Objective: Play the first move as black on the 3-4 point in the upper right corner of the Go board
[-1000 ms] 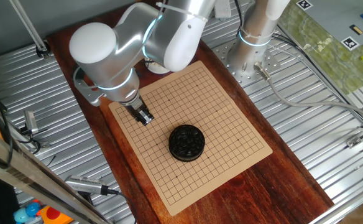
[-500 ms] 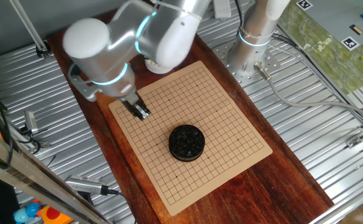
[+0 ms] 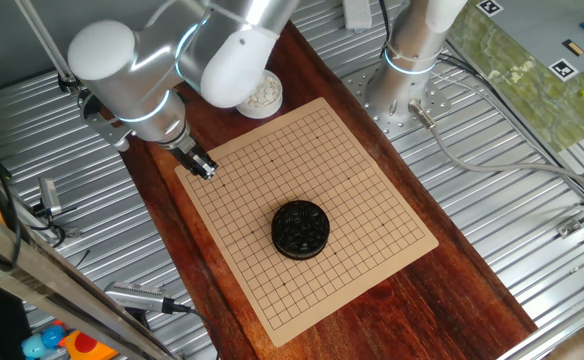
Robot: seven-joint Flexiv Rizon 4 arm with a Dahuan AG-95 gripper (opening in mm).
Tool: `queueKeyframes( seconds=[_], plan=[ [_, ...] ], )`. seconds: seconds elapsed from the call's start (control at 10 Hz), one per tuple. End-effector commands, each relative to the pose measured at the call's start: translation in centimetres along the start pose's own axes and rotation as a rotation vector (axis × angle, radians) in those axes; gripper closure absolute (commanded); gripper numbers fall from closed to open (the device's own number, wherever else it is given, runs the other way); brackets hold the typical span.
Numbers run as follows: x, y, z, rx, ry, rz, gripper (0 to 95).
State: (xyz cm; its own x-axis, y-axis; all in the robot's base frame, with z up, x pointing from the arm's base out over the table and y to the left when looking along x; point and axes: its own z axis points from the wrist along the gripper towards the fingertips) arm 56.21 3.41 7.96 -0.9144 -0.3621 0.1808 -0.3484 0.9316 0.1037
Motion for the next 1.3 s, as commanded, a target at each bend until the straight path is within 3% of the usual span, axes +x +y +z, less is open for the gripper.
queueKeyframes(
  seconds=[0.1,0.6,1.3],
  plan=[
    [-0.1,-0.5,1.0,-0.012,-0.003,-0.030,95.0],
    [0.3,-1.3,3.0,-0.040,-0.003,-0.067,95.0],
    [1.2,-1.4,4.0,-0.068,-0.014,-0.066,95.0]
  ],
)
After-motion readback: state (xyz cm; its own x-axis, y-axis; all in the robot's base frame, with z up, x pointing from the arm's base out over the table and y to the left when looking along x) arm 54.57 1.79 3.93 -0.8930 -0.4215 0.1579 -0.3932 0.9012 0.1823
